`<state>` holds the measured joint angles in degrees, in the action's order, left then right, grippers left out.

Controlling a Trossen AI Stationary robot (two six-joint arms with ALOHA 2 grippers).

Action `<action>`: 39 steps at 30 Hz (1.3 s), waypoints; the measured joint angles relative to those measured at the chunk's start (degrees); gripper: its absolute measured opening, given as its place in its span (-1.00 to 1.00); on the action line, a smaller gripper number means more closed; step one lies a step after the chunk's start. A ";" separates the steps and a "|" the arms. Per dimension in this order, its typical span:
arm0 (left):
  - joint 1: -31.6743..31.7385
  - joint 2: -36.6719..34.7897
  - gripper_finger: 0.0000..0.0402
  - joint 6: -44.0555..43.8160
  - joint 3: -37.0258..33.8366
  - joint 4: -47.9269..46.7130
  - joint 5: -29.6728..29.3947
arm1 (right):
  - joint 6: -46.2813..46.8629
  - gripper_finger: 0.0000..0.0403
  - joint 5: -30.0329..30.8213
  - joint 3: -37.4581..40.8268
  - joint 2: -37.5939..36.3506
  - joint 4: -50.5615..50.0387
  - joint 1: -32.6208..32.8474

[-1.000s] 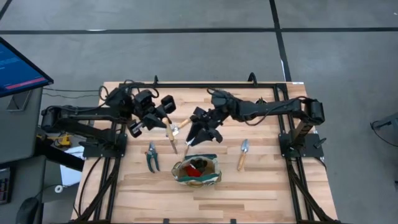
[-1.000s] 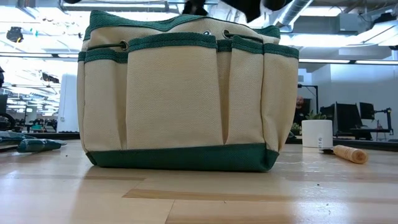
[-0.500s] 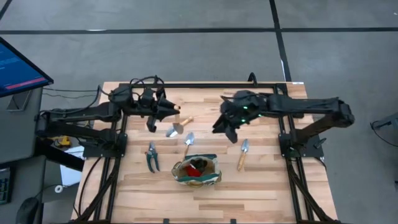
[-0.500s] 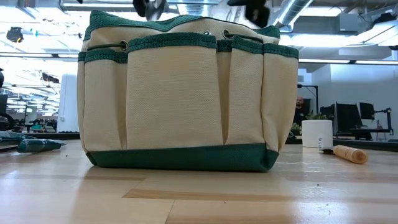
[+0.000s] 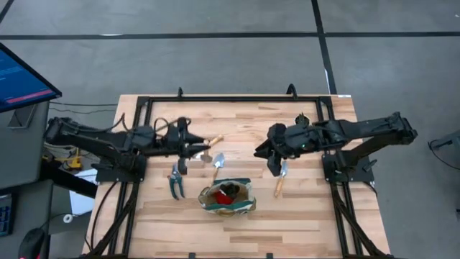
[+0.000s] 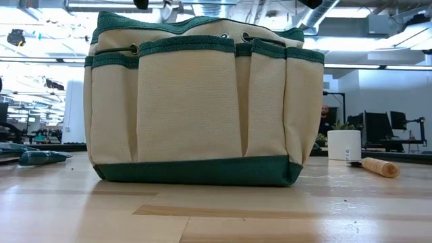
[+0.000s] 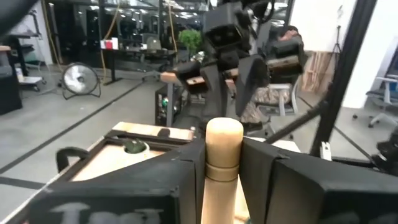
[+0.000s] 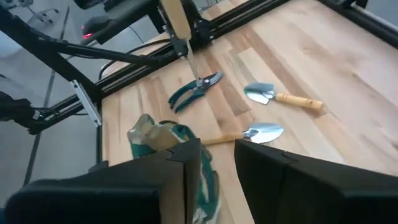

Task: Pick & Place Garden tools in Gardening bag
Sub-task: Put the brown trowel into the gardening bag pocket

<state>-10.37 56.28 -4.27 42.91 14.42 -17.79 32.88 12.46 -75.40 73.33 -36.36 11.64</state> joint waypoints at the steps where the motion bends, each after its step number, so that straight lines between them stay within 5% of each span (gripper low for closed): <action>1: -1.39 0.14 -0.75 0.00 -0.48 0.65 -1.03 | 0.35 -0.55 0.16 0.02 0.18 -0.21 0.50; 12: -8.82 3.20 -0.75 -0.65 -10.74 18.88 -9.89 | 4.61 -0.55 1.56 0.09 4.39 -0.26 4.34; 22: -10.02 10.35 -0.75 -4.02 -11.88 25.50 -11.99 | 7.18 -0.55 1.73 0.04 5.71 0.22 7.09; 39: -14.65 13.61 -0.75 -15.93 -11.82 26.90 -26.71 | 7.24 -0.55 2.65 0.04 5.73 0.09 7.76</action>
<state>-25.02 69.89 -20.20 31.09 41.32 -44.50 40.12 15.11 -75.35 79.06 -36.27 19.40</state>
